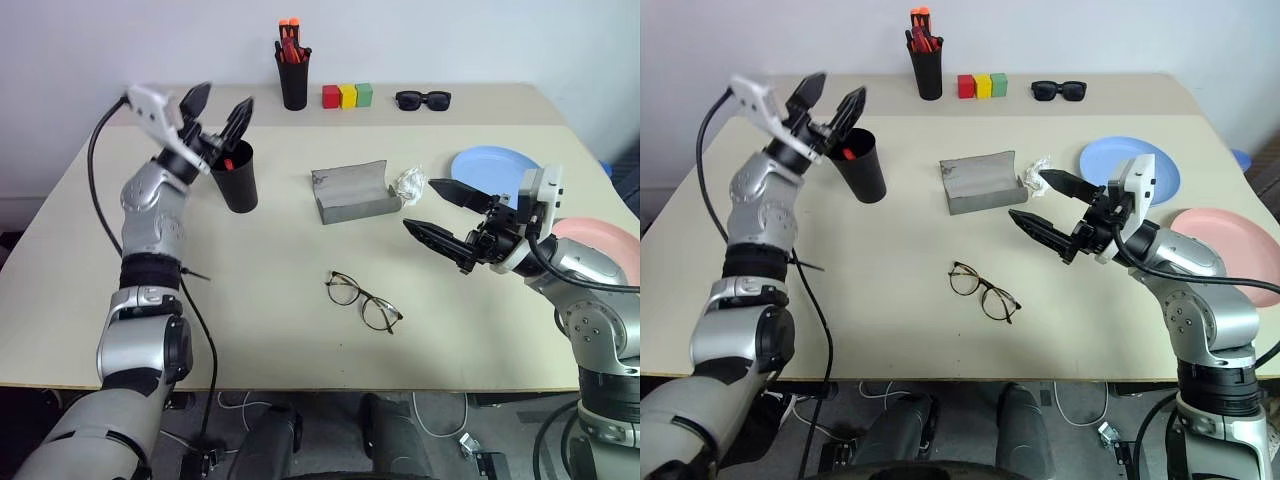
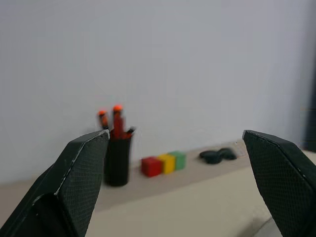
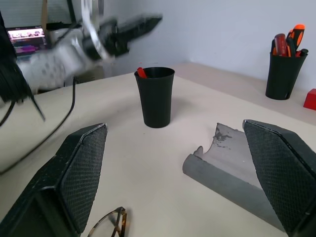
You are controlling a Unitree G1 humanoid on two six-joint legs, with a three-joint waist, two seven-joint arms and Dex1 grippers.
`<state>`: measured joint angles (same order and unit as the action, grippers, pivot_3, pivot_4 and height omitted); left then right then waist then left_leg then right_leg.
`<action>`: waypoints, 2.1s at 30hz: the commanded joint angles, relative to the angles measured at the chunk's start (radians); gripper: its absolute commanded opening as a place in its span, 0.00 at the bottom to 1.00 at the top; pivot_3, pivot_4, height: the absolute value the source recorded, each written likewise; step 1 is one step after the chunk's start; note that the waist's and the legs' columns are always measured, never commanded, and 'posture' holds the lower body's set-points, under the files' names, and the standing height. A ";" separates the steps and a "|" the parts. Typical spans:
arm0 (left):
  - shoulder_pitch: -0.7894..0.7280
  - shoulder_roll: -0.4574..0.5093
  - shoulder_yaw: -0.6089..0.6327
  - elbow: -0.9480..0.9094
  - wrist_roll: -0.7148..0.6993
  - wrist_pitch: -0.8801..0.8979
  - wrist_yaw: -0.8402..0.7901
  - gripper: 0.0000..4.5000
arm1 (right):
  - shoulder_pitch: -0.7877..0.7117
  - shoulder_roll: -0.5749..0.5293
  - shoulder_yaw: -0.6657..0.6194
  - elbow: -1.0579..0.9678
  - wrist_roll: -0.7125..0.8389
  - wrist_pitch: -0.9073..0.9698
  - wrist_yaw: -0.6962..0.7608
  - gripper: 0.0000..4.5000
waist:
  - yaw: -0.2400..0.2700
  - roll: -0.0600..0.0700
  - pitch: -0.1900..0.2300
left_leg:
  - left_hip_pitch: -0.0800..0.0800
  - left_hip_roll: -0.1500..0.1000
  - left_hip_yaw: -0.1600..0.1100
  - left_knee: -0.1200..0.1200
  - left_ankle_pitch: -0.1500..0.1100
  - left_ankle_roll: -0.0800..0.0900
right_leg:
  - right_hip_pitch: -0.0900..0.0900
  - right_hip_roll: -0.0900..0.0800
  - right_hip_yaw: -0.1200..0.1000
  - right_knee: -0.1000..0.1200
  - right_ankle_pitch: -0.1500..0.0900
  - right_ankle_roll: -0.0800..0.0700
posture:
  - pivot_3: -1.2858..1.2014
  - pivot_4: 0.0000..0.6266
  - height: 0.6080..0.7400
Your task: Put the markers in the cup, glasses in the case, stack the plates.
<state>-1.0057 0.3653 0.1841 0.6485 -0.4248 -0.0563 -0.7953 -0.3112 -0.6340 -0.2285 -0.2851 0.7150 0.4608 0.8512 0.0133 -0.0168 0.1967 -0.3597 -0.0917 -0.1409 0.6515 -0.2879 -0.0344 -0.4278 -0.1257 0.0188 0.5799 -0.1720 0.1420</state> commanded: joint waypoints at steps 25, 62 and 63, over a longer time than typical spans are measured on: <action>-0.233 -0.260 -0.343 0.556 0.427 0.136 -0.103 0.94 | 0.208 -0.031 -0.091 -0.051 -0.172 -0.106 -0.119 1.00 | -0.026 0.000 0.000 | 0.001 0.001 0.001 -0.002 0.000 0.001 | 0.000 0.002 0.002 0.000 0.000 0.000 | 0.52 0.24 1.00; -0.167 0.030 -0.380 0.552 0.502 -0.236 -0.746 0.01 | 0.125 -0.029 -0.031 -0.002 -0.216 -0.134 -0.083 1.00 | -0.024 0.000 0.000 | 0.001 0.001 0.001 -0.001 0.000 0.001 | 0.000 0.002 0.002 0.001 0.000 0.000 | 0.52 0.24 1.00; -0.161 0.031 -0.388 0.554 0.513 -0.298 -0.752 0.01 | 0.123 -0.029 -0.028 -0.001 -0.217 -0.133 -0.082 1.00 | -0.024 0.000 0.000 | 0.001 0.001 0.001 -0.001 0.000 0.001 | 0.000 0.002 0.002 0.001 0.000 0.000 | 0.52 0.24 1.00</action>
<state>-1.1537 0.3892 -0.2046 1.2113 0.0799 -0.2596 -1.5333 -0.1717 -0.6545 -0.2488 -0.2708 0.4944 0.3424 0.7653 -0.0109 -0.0167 0.1966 -0.3589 -0.0905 -0.1398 0.6510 -0.2882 -0.0337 -0.4280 -0.1238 0.0206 0.5804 -0.1719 0.1421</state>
